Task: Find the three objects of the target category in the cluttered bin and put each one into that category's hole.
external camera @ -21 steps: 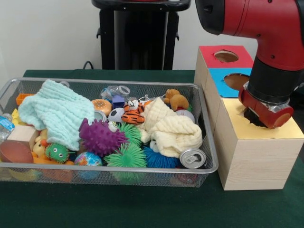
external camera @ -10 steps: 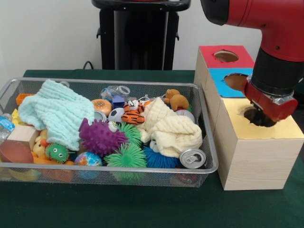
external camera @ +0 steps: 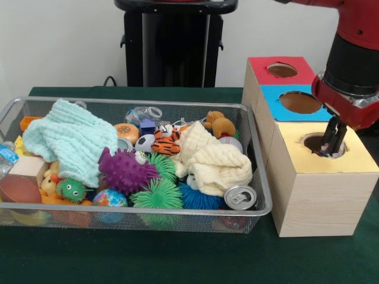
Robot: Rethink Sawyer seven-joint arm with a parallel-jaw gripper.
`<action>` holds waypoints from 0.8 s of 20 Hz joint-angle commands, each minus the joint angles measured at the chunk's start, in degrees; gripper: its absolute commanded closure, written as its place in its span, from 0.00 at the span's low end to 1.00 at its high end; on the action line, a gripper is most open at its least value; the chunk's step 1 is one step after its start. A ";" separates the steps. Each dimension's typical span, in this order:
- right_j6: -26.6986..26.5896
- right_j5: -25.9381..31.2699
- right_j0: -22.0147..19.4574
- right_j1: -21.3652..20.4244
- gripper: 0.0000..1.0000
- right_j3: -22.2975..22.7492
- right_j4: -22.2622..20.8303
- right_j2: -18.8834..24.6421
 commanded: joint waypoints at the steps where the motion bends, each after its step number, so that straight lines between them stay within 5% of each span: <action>1: 2.74 5.08 -0.17 -1.49 1.00 2.90 -3.04 1.74; 16: 1.83 4.82 -0.75 -1.90 1.00 3.09 -3.33 2.36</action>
